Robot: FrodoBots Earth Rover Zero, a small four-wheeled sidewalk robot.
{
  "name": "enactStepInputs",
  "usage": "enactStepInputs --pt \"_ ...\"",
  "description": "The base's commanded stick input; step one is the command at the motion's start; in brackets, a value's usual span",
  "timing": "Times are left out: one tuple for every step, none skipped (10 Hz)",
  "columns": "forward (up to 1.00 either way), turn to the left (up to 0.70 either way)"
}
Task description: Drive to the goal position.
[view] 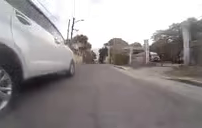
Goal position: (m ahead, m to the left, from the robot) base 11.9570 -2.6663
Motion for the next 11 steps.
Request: enactStepInputs --pt "1.00 0.00" --pt "1.00 0.00" --pt "1.00 0.00" --pt "1.00 0.00" --pt "1.00 0.00" --pt "1.00 0.00" --pt "1.00 0.00" --pt "1.00 0.00" --pt "1.00 0.00" --pt "1.00 0.00" --pt "1.00 0.00"
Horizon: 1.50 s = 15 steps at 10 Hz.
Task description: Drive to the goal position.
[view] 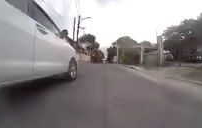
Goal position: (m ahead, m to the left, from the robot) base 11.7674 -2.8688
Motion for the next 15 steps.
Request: enactStepInputs --pt "1.00 0.00" --pt "1.00 0.00" --pt "1.00 0.00" --pt "1.00 0.00" --pt "1.00 0.00" --pt "1.00 0.00" --pt "1.00 0.00" --pt "1.00 0.00" --pt "1.00 0.00" --pt "1.00 0.00" --pt "1.00 0.00" --pt "1.00 0.00" --pt "1.00 0.00" --pt "1.00 0.00" --pt "1.00 0.00"
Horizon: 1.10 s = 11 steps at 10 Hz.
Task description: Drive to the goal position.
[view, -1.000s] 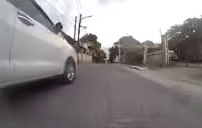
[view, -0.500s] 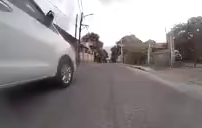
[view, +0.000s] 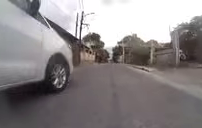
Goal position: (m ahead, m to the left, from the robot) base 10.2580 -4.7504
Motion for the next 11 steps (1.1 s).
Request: enactStepInputs --pt "1.00 0.00" --pt "1.00 0.00" --pt "1.00 0.00" --pt "1.00 0.00" --pt "1.00 0.00" --pt "1.00 0.00" --pt "1.00 0.00" --pt "1.00 0.00" --pt "1.00 0.00" --pt "1.00 0.00" --pt "1.00 0.00"
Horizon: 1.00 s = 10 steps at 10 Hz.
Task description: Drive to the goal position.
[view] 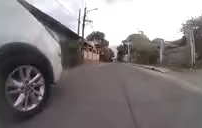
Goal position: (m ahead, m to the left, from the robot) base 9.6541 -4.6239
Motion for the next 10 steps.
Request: enactStepInputs --pt "1.00 -0.15" --pt "1.00 -0.32" --pt "1.00 -0.40" --pt "1.00 -0.35" --pt "1.00 -0.15" --pt "1.00 0.00" --pt "1.00 0.00" --pt "1.00 0.00" --pt "1.00 0.00" --pt "1.00 0.00"
